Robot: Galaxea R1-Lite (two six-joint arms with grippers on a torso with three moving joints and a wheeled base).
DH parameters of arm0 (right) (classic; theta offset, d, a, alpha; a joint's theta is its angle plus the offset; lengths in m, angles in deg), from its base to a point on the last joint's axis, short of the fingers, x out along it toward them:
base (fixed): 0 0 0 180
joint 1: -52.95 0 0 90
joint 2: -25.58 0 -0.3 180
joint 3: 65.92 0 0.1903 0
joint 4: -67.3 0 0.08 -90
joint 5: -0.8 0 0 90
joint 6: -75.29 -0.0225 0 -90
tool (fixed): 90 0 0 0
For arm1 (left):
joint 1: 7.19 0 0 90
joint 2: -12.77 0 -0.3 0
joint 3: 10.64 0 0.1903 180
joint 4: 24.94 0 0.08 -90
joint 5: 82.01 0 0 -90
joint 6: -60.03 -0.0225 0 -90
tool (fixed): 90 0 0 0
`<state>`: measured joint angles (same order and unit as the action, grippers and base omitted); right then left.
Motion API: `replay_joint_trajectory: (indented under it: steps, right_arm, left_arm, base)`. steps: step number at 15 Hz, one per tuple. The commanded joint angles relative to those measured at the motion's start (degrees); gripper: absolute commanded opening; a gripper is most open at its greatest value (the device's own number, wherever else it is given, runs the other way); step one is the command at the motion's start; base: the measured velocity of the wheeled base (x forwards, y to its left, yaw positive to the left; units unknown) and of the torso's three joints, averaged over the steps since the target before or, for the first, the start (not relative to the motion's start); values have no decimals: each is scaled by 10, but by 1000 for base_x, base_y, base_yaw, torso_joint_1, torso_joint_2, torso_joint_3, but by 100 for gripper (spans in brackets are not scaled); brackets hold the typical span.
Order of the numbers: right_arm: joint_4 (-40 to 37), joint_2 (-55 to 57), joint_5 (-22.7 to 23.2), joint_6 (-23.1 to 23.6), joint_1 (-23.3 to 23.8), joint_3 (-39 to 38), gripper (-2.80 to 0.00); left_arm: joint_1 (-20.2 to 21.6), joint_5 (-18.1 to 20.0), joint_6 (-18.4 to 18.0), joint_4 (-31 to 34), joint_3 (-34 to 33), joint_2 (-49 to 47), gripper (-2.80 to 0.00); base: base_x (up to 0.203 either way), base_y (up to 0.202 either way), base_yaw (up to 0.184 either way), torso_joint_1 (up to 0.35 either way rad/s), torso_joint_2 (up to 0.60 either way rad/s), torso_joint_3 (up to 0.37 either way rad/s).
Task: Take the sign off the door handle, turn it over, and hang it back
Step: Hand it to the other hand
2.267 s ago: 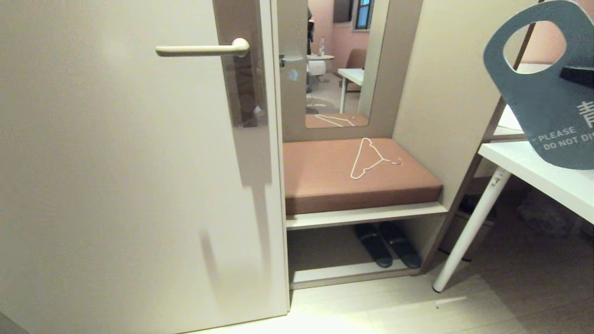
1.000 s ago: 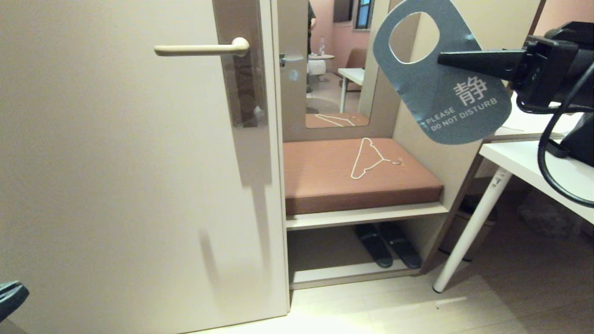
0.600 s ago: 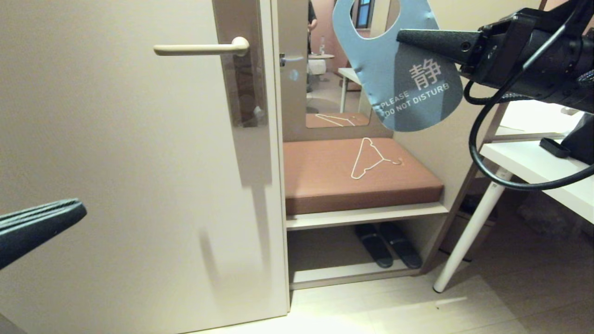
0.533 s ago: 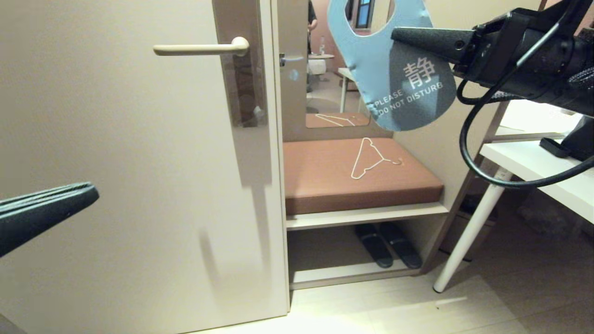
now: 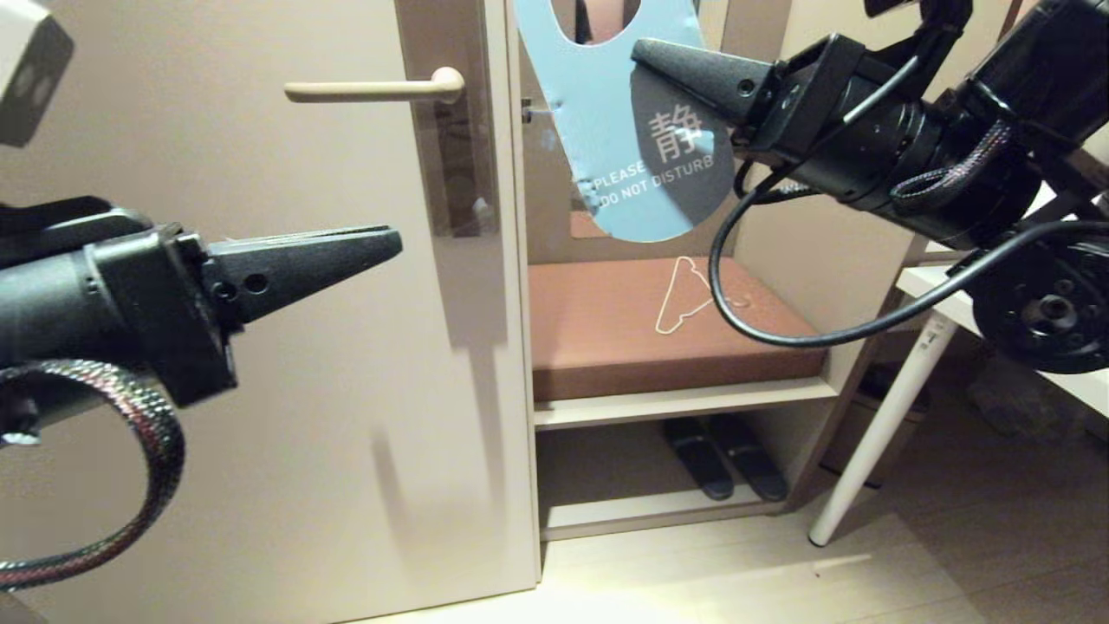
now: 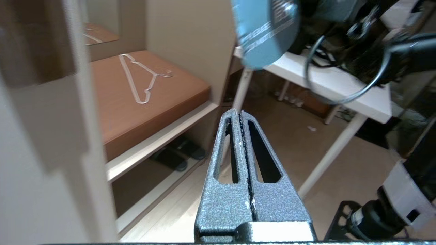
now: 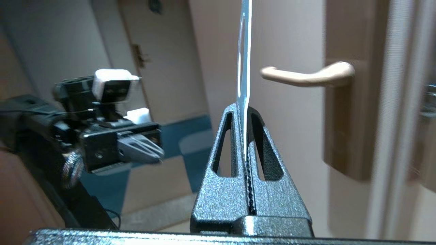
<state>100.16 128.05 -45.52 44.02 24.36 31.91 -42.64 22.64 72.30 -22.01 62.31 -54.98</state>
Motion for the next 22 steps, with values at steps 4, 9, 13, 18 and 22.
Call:
replay_joint_trajectory:
  steps: [4,9,13,18,22]
  right_arm:
    - [28,35,3,-6,-40,1,-280]
    - [55,34,1,-8,-72,1,-280]
    - [58,34,-7,-6,-80,-4,-280]
    - [58,33,-27,-5,-80,-6,-280]
    - [57,33,-25,-6,-83,-3,-280]
  left_arm:
    - [-20,73,47,-4,17,-45,-280]
    - [-19,76,50,-28,23,-71,-280]
    - [-11,77,48,-29,24,-85,0]
    - [21,79,44,-29,20,-83,0]
    - [37,80,44,-29,22,-85,0]
  base:
    - [0,0,0,0,0,0]
    - [0,0,0,0,0,0]
    - [0,0,0,0,0,0]
    - [0,0,0,0,0,0]
    - [0,0,0,0,0,0]
